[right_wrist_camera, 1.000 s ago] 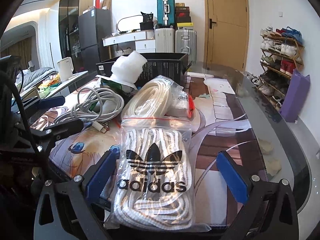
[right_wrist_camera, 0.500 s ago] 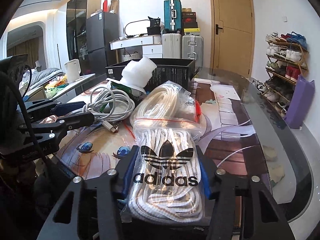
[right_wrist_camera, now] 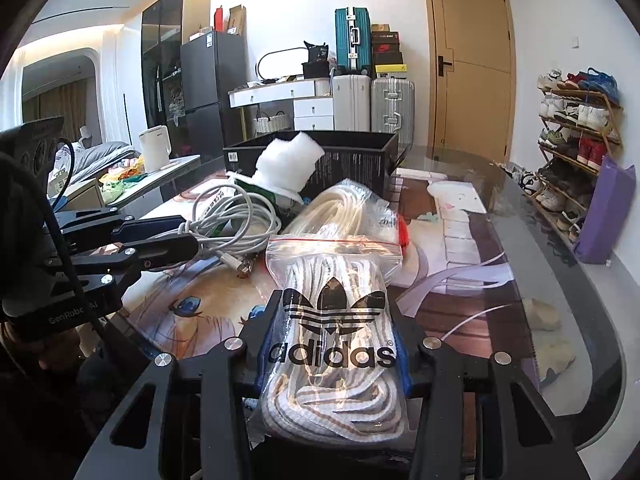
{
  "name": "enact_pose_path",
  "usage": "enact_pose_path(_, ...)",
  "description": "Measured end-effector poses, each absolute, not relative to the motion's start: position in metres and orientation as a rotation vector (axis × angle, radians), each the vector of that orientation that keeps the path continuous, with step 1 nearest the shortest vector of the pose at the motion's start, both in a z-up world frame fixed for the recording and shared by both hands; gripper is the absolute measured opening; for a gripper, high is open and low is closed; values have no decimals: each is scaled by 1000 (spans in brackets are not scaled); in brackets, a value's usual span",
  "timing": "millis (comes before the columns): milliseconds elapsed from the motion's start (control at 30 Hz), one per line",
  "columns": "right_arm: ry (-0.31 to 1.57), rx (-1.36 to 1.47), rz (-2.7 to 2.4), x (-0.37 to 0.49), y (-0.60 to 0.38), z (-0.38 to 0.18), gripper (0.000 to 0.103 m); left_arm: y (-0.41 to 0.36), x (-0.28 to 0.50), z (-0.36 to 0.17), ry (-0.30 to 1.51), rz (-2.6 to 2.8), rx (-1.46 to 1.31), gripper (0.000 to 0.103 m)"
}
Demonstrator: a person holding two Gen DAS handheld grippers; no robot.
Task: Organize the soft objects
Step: 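Grasp the adidas rope bag with the right gripper while the left grasps the white cable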
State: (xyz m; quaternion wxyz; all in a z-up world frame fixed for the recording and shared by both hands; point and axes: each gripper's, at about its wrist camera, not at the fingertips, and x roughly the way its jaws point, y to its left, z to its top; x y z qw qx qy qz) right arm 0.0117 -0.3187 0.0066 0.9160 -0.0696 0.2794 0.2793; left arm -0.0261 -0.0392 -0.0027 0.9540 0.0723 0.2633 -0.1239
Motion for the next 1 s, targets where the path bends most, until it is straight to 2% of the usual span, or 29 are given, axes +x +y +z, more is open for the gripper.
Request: enact_pose_path(1000,441,-107,583,2,-336,68,46,-6,-37,44,405,-277,-39,21)
